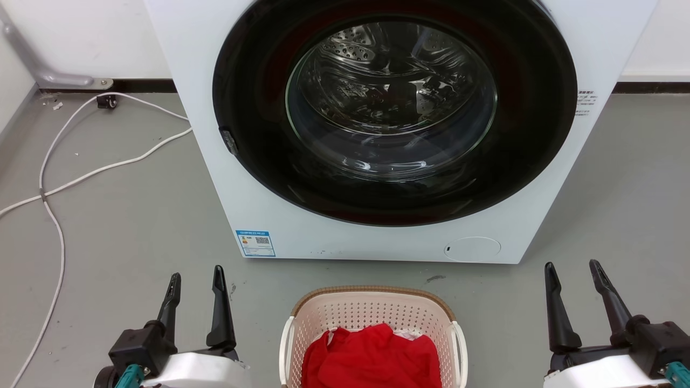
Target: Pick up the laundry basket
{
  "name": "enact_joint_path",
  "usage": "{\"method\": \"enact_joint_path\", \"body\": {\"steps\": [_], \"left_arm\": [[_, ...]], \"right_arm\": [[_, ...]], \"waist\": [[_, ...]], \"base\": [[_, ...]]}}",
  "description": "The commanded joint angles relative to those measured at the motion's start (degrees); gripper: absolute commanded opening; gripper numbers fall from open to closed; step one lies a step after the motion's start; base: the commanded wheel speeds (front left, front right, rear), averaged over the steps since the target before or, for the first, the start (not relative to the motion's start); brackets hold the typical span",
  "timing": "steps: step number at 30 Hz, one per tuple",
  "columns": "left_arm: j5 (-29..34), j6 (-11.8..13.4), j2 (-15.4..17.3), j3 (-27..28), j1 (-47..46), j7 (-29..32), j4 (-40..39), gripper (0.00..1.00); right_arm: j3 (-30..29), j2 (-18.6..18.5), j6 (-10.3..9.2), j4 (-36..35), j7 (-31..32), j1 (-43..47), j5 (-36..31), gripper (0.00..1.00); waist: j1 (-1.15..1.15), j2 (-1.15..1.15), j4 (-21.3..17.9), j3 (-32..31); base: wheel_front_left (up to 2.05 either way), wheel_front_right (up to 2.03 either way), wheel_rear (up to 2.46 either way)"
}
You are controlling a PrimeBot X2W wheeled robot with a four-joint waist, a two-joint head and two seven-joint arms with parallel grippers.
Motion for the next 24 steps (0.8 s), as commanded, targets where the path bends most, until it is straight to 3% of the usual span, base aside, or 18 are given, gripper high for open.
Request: {"method": "enact_joint_path", "body": {"steps": [1, 18, 24], "left_arm": [[1.13, 0.22, 0.09, -0.01, 0.58, -0.44, -0.4, 1.0], [7.77, 0.99, 0.1, -0.67, 1.51, -2.22, -0.38, 1.0], [7.77, 1.04, 0.09, -0.56, 1.53, -2.2, -0.02, 1.0]], "right_arm": [[0.13, -0.08, -0.02, -0.54, -0.4, 0.44, -1.11, 1.0], [0.39, -0.07, -0.02, -1.18, -2.13, 1.79, -7.65, 1.0], [0.39, -0.07, -0.02, -0.78, -2.11, 1.56, -7.24, 1.0]], "waist": [[0.0, 0.0, -0.01, -0.01], [0.0, 0.0, -0.02, -0.03], [0.0, 0.0, -0.01, -0.09]], "base": [[0.0, 0.0, 0.0], [0.0, 0.0, 0.0], [0.0, 0.0, 0.0]]}}
